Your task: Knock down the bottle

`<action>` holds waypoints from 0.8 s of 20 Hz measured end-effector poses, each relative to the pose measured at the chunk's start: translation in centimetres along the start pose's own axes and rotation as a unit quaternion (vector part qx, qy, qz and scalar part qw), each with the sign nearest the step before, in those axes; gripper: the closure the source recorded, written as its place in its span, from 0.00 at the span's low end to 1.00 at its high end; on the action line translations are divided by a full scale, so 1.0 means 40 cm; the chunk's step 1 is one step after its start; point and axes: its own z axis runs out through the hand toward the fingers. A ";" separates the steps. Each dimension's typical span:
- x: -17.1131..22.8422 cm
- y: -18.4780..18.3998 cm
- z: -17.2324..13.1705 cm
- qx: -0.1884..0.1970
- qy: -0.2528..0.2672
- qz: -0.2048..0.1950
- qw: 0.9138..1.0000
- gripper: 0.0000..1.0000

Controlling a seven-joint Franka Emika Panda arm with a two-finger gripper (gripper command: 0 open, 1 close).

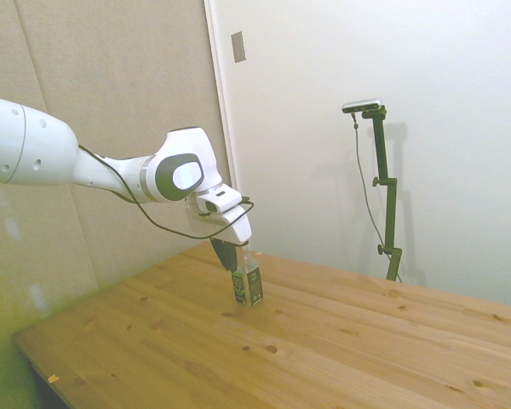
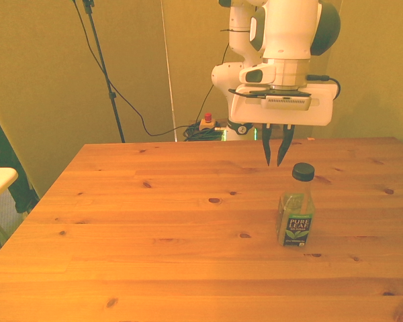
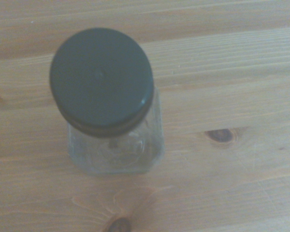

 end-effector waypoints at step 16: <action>0.078 -0.197 0.006 -0.006 0.013 0.015 1.000 1.00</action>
